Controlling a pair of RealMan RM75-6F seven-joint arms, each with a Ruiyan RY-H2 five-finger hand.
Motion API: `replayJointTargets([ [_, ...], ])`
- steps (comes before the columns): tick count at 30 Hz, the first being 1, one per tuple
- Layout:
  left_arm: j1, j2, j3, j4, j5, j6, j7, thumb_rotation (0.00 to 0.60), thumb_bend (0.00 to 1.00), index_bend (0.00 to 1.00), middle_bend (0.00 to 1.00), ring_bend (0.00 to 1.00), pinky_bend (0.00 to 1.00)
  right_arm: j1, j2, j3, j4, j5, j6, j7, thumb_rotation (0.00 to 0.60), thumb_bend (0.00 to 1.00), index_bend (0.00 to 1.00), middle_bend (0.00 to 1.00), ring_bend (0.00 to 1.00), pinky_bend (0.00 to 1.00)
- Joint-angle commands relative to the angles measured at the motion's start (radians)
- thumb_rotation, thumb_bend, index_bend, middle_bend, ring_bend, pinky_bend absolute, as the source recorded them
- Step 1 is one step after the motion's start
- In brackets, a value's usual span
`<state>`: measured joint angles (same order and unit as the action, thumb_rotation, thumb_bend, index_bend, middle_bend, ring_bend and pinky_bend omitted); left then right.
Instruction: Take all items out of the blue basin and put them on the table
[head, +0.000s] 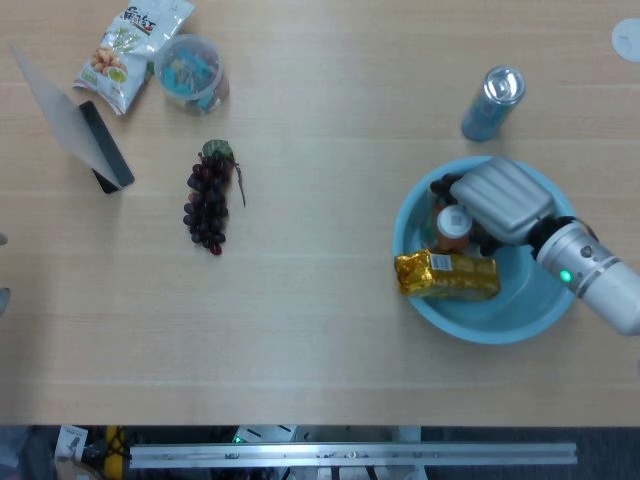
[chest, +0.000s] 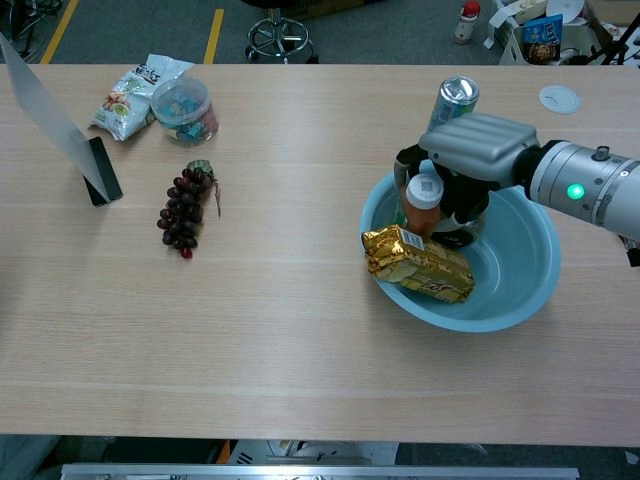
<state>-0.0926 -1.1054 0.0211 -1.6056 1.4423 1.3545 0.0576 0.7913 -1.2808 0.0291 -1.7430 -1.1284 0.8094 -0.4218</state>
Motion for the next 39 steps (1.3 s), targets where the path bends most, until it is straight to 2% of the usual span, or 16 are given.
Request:
replayJointTargets([
  [1,0.001,0.001,0.0,-0.001,0.0,0.001,0.001,0.6,0.27,0.31,0.31,0.25,0.32,-0.005,0.01,0.004,-0.009,-0.01,0.01,0.013,0.6,0.3,0.58,0.56,0.62,0.78],
  [11,-0.002,0.009,0.0,-0.024,0.005,0.003,0.022,0.6,0.27,0.31,0.31,0.25,0.32,-0.039,0.111,0.022,-0.091,-0.092,0.058,0.113,0.6,0.3,0.59,0.56,0.62,0.78],
  [20,-0.009,0.015,-0.001,-0.051,0.007,-0.002,0.047,0.6,0.27,0.31,0.31,0.25,0.32,-0.103,0.272,0.053,-0.154,-0.139,0.138,0.238,0.6,0.3,0.58,0.56,0.62,0.78],
  [24,-0.012,0.017,-0.002,-0.063,0.009,-0.003,0.056,0.6,0.27,0.31,0.31,0.25,0.32,-0.142,0.361,0.068,-0.169,-0.146,0.167,0.331,0.6,0.3,0.59,0.56,0.62,0.78],
  [33,-0.025,0.014,-0.003,-0.085,0.016,-0.014,0.084,0.6,0.27,0.31,0.31,0.25,0.32,-0.222,0.475,0.064,-0.122,-0.15,0.189,0.466,0.6,0.3,0.58,0.56,0.62,0.78],
  [39,-0.036,0.007,-0.002,-0.097,0.017,-0.028,0.103,0.6,0.27,0.31,0.31,0.25,0.32,-0.256,0.468,0.048,-0.029,-0.119,0.149,0.536,0.6,0.3,0.59,0.56,0.62,0.78],
])
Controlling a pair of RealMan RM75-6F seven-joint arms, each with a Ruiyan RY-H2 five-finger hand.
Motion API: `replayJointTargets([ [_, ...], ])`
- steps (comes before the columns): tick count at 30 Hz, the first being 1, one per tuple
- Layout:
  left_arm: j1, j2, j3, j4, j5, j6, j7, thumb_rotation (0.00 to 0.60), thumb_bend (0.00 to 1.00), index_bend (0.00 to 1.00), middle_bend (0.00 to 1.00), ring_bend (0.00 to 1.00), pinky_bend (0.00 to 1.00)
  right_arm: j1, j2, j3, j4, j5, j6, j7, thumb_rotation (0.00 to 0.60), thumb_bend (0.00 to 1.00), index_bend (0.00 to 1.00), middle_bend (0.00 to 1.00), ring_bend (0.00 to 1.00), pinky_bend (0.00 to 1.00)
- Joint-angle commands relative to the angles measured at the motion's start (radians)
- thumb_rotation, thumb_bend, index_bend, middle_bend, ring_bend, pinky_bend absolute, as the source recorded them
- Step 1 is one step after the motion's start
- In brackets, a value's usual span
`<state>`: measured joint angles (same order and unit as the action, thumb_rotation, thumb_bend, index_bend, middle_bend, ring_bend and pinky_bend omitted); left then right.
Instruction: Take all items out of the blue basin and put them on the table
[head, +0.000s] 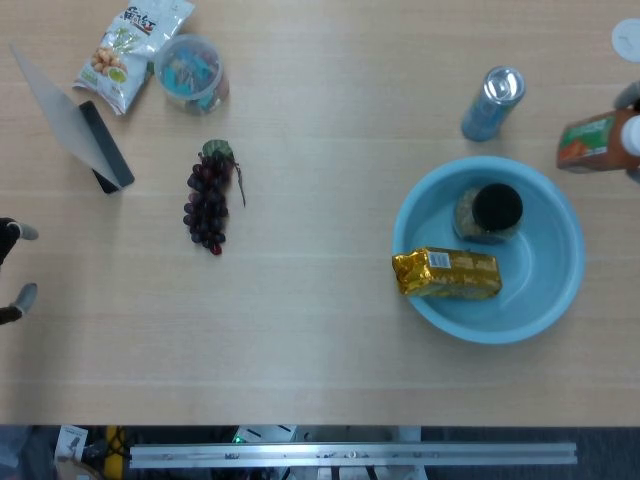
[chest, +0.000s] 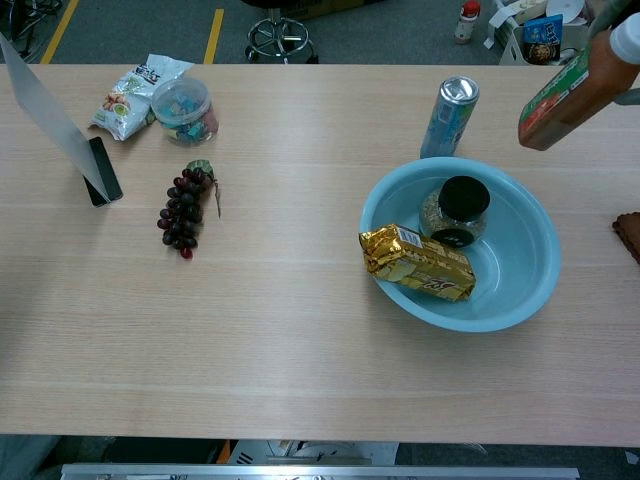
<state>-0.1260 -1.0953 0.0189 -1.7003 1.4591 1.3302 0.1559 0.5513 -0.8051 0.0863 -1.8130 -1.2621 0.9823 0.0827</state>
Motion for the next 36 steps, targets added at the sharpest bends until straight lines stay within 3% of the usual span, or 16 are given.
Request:
replayJointTargets([
  [1,-0.004,-0.005,0.001,-0.004,0.0,-0.006,0.007,0.6,0.27,0.31,0.31,0.25,0.32,-0.018,-0.015,-0.012,0.057,0.017,-0.034,0.039,0.6,0.3,0.59,0.56,0.62,0.78],
  [21,-0.003,-0.009,0.006,-0.012,-0.018,-0.005,0.027,0.6,0.27,0.31,0.31,0.25,0.32,0.028,-0.293,-0.023,0.364,0.023,-0.204,0.056,0.6,0.3,0.59,0.56,0.62,0.78],
  [31,-0.007,-0.015,0.008,-0.016,-0.018,-0.011,0.037,0.6,0.27,0.31,0.31,0.25,0.32,0.035,-0.357,-0.019,0.455,0.028,-0.24,0.075,0.6,0.29,0.58,0.54,0.6,0.78],
  [36,-0.007,-0.017,0.01,-0.016,-0.023,-0.013,0.042,0.6,0.27,0.31,0.31,0.25,0.32,0.037,-0.367,-0.022,0.478,0.026,-0.264,0.088,0.6,0.29,0.52,0.47,0.51,0.69],
])
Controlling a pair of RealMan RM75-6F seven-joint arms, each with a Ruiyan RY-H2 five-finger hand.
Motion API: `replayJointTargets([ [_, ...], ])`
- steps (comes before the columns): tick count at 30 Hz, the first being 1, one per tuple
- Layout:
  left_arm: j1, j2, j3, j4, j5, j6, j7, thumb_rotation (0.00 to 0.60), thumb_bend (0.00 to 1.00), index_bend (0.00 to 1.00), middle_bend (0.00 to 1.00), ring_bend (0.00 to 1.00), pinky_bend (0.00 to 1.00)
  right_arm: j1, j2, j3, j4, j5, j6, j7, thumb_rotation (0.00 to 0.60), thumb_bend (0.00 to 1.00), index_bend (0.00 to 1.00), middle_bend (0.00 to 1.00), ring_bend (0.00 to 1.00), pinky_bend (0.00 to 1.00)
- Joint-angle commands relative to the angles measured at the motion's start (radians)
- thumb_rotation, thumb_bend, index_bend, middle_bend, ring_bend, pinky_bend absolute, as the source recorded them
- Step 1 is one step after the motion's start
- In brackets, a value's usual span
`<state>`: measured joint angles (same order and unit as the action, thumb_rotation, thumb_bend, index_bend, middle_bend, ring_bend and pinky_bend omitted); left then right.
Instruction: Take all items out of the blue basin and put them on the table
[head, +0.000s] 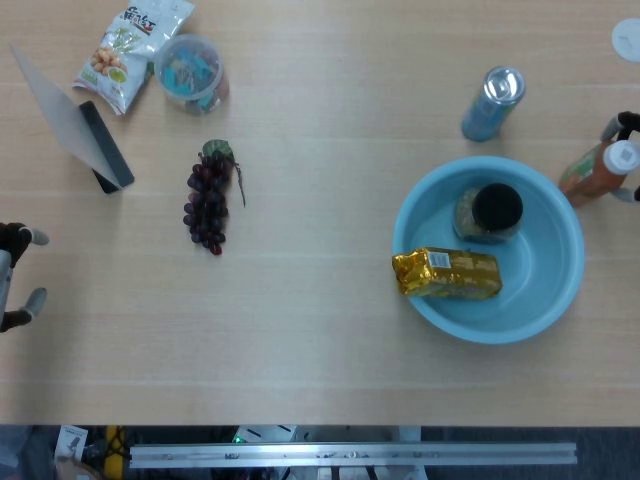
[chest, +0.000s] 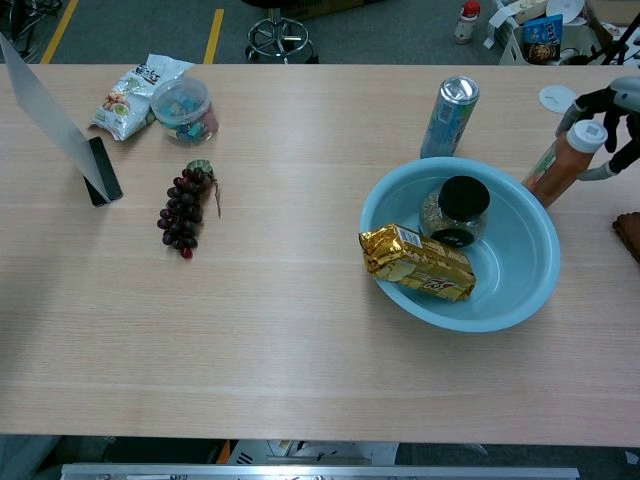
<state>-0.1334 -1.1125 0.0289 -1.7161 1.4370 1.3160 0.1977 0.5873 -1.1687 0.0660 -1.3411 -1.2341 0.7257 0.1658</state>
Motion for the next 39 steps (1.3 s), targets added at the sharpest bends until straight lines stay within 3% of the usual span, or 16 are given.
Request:
replayJointTargets([
  [1,0.001,0.0,0.0,-0.001,-0.001,0.002,0.001,0.6,0.27,0.31,0.31,0.25,0.32,0.001,-0.003,-0.003,0.008,-0.003,-0.012,0.006,0.6,0.29,0.5,0.46,0.5,0.68],
  [7,0.002,0.003,0.002,-0.005,0.0,0.004,0.003,0.6,0.27,0.31,0.31,0.25,0.32,0.005,0.016,-0.009,0.005,-0.013,-0.04,0.018,0.6,0.29,0.25,0.31,0.33,0.55],
  [15,0.01,0.005,0.009,-0.004,0.002,0.011,0.0,0.6,0.27,0.31,0.31,0.25,0.32,-0.013,0.042,-0.008,-0.016,-0.026,-0.021,0.038,0.6,0.29,0.13,0.24,0.26,0.5],
  [19,0.011,0.012,0.006,-0.009,0.003,0.019,0.001,0.6,0.27,0.31,0.31,0.25,0.32,-0.032,0.093,0.0,-0.076,-0.069,0.041,0.058,0.6,0.29,0.13,0.24,0.26,0.49],
  [27,0.01,0.023,0.0,-0.032,0.013,0.032,0.013,0.6,0.27,0.31,0.31,0.25,0.32,-0.081,0.269,0.011,-0.315,-0.248,0.23,0.123,0.6,0.29,0.13,0.27,0.26,0.49],
  [31,0.01,0.023,0.003,-0.04,0.017,0.032,0.02,0.6,0.27,0.31,0.31,0.25,0.32,-0.074,0.309,-0.004,-0.393,-0.328,0.246,0.133,0.6,0.28,0.13,0.28,0.26,0.49],
  [35,0.012,0.025,0.007,-0.044,0.018,0.033,0.021,0.6,0.27,0.31,0.31,0.25,0.32,-0.051,0.307,-0.022,-0.443,-0.389,0.224,0.106,0.6,0.19,0.13,0.28,0.26,0.49],
  [39,0.019,0.03,0.008,-0.045,0.024,0.044,0.016,0.6,0.27,0.31,0.31,0.25,0.32,-0.016,0.276,-0.031,-0.48,-0.414,0.175,0.039,0.6,0.02,0.13,0.28,0.26,0.49],
])
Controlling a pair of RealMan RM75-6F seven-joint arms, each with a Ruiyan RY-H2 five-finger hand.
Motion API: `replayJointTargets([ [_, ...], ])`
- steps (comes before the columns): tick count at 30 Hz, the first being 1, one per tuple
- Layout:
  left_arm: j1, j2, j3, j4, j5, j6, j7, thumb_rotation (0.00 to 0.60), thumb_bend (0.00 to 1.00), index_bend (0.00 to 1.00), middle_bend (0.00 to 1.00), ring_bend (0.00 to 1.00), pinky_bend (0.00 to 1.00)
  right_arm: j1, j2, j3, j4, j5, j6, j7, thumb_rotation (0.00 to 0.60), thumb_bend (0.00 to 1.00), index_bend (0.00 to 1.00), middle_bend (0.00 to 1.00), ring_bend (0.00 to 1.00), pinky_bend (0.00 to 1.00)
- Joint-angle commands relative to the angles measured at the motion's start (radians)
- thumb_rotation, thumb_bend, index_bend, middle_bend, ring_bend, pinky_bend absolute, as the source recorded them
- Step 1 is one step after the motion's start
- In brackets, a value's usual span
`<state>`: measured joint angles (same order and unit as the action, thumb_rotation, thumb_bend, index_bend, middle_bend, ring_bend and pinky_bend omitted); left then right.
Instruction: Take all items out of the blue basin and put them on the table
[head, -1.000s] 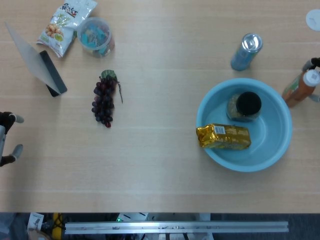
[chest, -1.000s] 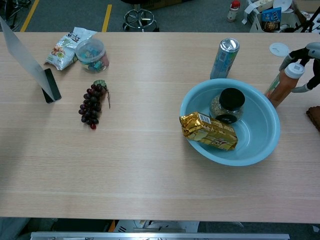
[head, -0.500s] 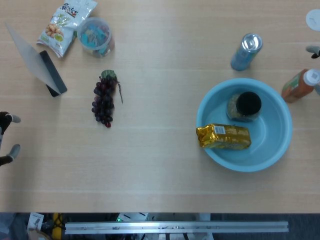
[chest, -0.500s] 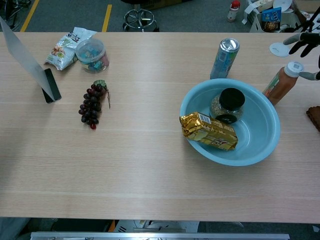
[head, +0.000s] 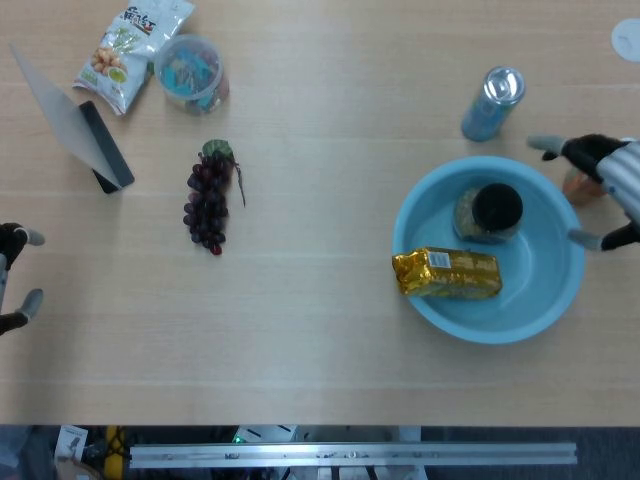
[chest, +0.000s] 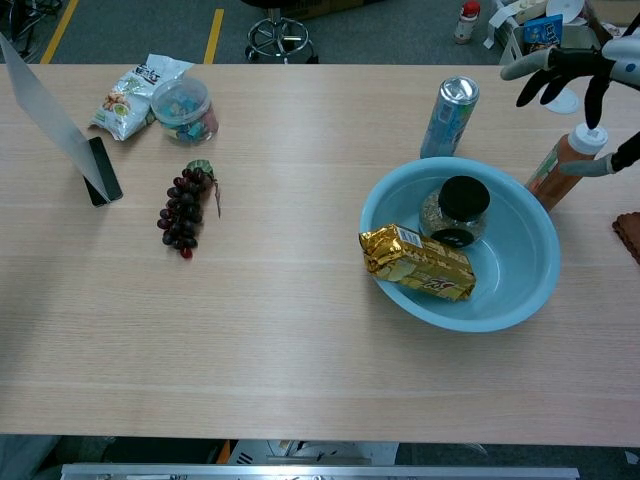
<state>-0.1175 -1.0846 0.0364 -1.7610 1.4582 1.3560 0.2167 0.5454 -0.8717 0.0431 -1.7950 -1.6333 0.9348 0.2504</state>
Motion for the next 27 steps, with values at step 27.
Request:
replayJointTargets([
  [27,0.034,0.008,0.013,0.065,0.012,0.023,-0.099,0.6,0.27,0.31,0.31,0.25,0.32,0.182,-0.311,-0.008,-0.067,0.317,-0.253,-0.507,0.6,0.0,0.13,0.28,0.27,0.48],
])
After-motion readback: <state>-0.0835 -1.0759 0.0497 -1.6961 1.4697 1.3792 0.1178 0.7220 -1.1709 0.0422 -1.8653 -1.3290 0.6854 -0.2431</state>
